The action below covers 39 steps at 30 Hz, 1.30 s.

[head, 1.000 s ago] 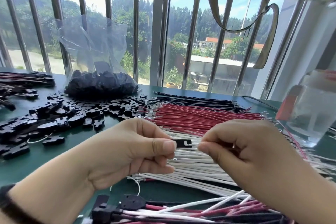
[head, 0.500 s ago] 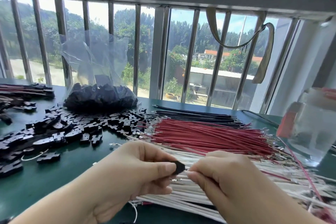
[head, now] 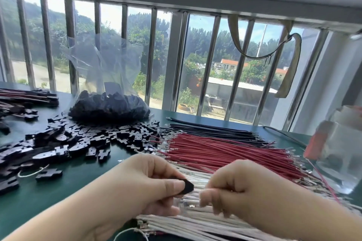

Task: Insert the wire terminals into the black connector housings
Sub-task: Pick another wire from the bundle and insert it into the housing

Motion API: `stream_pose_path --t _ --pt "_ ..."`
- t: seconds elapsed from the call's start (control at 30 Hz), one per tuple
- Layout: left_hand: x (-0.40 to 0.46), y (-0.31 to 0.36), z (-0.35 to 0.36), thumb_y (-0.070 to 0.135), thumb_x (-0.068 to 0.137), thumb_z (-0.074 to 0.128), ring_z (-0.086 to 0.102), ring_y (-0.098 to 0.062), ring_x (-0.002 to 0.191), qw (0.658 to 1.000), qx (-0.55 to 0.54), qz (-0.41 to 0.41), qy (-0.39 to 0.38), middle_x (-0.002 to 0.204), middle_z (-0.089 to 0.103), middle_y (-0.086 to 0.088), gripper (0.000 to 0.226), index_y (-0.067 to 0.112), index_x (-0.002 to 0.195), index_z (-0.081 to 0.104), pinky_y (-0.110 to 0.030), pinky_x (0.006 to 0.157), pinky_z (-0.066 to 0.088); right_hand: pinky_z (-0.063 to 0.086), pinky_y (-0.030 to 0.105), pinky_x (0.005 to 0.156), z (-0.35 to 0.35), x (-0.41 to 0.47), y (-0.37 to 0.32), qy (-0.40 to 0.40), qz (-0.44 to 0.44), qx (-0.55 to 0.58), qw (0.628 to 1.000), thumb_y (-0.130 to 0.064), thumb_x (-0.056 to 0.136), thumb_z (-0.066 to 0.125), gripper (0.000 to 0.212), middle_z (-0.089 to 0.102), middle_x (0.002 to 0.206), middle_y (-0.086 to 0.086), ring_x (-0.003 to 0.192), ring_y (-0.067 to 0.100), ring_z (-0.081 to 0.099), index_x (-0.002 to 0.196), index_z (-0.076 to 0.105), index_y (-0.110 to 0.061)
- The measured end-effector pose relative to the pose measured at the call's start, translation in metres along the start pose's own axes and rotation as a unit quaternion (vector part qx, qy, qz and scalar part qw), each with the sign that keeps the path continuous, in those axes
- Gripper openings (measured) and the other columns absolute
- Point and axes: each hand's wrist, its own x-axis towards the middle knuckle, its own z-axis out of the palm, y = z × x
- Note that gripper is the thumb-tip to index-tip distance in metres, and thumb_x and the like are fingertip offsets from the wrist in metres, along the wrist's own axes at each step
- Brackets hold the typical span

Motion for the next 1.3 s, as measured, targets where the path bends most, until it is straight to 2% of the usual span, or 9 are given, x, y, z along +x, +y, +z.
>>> stream_pose_path --t 0.1,0.23,0.47,0.53,0.63,0.7,0.9,1.13,1.3 --pt "0.007 0.002 -0.018 0.015 0.049 0.075 0.058 -0.014 0.05 0.999 -0.011 -0.005 0.039 0.062 0.061 -0.013 0.027 0.001 0.072 0.074 -0.032 0.058 0.058 0.052 0.016 0.062 -0.007 0.038 0.012 0.064 0.04 0.013 0.997 -0.045 0.091 0.051 0.024 0.068 0.078 -0.011 0.059 0.002 0.057 0.093 0.069 -0.03" --pt "0.01 0.001 -0.029 0.016 0.046 0.076 0.059 -0.011 0.05 0.998 -0.014 0.011 0.063 0.064 0.065 -0.012 0.029 0.001 0.072 0.075 -0.03 0.052 0.056 0.053 0.02 0.075 0.012 0.072 0.021 0.1 0.023 -0.103 0.989 -0.033 0.088 0.062 0.013 0.065 0.091 -0.018 0.079 -0.001 0.06 0.097 0.071 -0.027" --pt "0.014 0.002 -0.04 0.003 0.066 0.073 0.06 -0.015 0.05 0.998 -0.032 -0.004 0.053 0.068 0.067 -0.016 0.012 -0.006 0.074 0.073 -0.028 0.05 0.056 0.053 0.022 0.072 0.014 0.069 0.032 0.156 -0.074 -0.281 0.944 -0.014 0.095 0.049 0.015 0.059 0.085 -0.011 0.073 0.004 0.056 0.093 0.06 -0.025" --pt "0.014 0.003 -0.041 0.002 0.066 0.072 0.061 -0.015 0.05 0.998 -0.037 -0.003 0.052 0.066 0.066 -0.016 0.012 -0.007 0.073 0.072 -0.028 0.05 0.057 0.052 0.02 0.069 0.008 0.062 0.029 0.172 -0.064 -0.217 0.959 -0.018 0.096 0.049 0.015 0.06 0.08 -0.013 0.069 0.003 0.059 0.089 0.056 -0.03" --pt "0.01 0.004 -0.041 0.006 0.059 0.074 0.062 -0.015 0.052 0.999 -0.041 -0.003 0.034 0.066 0.067 -0.015 0.019 -0.006 0.074 0.072 -0.028 0.052 0.057 0.052 0.017 0.069 -0.001 0.046 0.02 0.206 -0.036 0.052 0.976 -0.014 0.093 0.055 0.033 0.07 0.078 -0.016 0.071 0.008 0.064 0.088 0.067 -0.044" --pt "0.007 0.004 -0.04 0.011 0.054 0.076 0.063 -0.015 0.054 0.999 -0.034 0.002 0.021 0.069 0.069 -0.013 0.023 -0.002 0.074 0.074 -0.03 0.054 0.058 0.051 0.018 0.067 -0.001 0.033 0.013 0.174 -0.045 0.134 0.975 -0.013 0.089 0.061 0.045 0.07 0.083 -0.019 0.073 0.018 0.063 0.09 0.067 -0.058" --pt "0.008 0.002 -0.039 0.022 0.046 0.081 0.062 -0.014 0.058 1.0 0.005 0.01 0.006 0.075 0.072 -0.012 0.036 0.005 0.078 0.076 -0.035 0.062 0.058 0.044 0.006 0.06 0.011 0.018 0.0 0.178 -0.048 0.111 0.977 -0.026 0.077 0.074 0.027 0.067 0.07 -0.024 0.064 -0.005 0.06 0.079 0.069 -0.052" --pt "0.01 0.002 -0.036 0.023 0.05 0.087 0.062 -0.013 0.055 1.0 0.013 0.015 0.01 0.074 0.072 -0.012 0.034 0.006 0.078 0.076 -0.035 0.063 0.058 0.041 0.005 0.068 0.013 0.016 0.0 0.169 -0.085 0.046 0.981 -0.019 0.083 0.068 0.017 0.064 0.079 -0.03 0.075 -0.009 0.058 0.079 0.068 -0.035" --pt "0.008 0.003 -0.035 0.017 0.051 0.089 0.06 -0.013 0.052 1.0 0.001 0.017 0.01 0.071 0.07 -0.014 0.033 0.002 0.077 0.075 -0.035 0.06 0.058 0.041 0.005 0.071 0.017 0.017 0.003 0.197 -0.113 0.036 0.973 -0.019 0.083 0.069 0.023 0.064 0.085 -0.026 0.081 -0.005 0.059 0.091 0.065 -0.04"
